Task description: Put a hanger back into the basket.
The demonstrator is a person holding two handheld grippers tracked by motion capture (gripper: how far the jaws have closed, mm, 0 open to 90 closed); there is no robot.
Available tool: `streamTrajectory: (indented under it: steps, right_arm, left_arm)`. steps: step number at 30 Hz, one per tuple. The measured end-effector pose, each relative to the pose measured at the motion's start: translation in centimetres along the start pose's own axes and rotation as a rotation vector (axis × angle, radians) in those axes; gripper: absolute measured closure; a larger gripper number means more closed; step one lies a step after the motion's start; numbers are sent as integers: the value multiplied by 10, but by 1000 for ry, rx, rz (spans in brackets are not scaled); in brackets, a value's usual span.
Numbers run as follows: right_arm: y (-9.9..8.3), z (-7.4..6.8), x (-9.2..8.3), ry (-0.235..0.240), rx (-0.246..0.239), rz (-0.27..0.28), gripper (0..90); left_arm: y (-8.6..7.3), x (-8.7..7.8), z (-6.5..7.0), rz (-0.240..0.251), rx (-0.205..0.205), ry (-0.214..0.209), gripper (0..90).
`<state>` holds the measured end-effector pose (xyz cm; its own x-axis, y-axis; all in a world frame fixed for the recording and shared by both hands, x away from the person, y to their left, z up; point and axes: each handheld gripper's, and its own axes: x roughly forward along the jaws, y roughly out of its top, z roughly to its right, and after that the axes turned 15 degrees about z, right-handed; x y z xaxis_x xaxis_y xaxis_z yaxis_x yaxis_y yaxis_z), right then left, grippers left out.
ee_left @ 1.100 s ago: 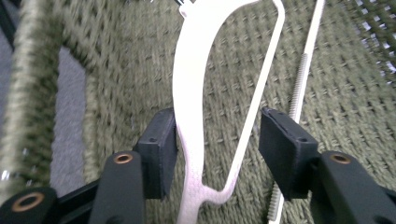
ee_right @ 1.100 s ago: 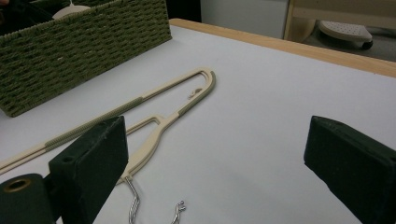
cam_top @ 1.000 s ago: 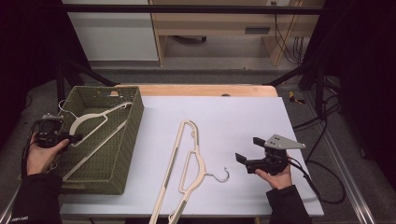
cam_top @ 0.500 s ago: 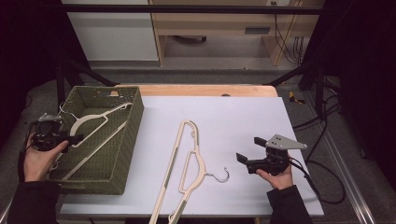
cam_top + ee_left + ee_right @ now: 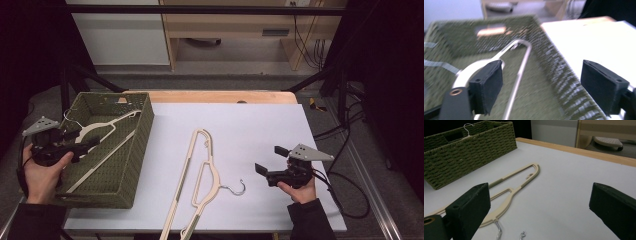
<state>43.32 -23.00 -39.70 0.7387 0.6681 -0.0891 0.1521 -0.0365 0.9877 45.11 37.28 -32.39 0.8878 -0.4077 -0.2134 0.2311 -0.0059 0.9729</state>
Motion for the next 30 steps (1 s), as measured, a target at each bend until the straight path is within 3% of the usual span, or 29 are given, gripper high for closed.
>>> streamTrajectory:
  steps: [2, 6, 14, 18, 22, 30]
  right_arm:
    - [0, 0, 0, 9, -1, 10, 37]
    - [0, 0, 0, 10, -3, 27, 32]
    - [2, -1, -2, 14, 15, 48, 28]
    - [2, -2, -2, 27, 2, 48, 35]
    - [2, -4, 0, 16, -16, 40, 38]
    - [-2, -9, 5, 48, -9, -11, 57]
  left_arm:
    - [1, -2, 13, 34, 27, -35, 149]
    - [-3, -4, 40, 111, 42, -111, 123]
    - [-13, 0, 85, 167, 67, -238, 76]
    - [-19, 4, 104, 167, 59, -288, 73]
    - [-29, 8, 121, 160, 85, -311, 75]
    - [-47, 17, 145, 110, 112, -361, 75]
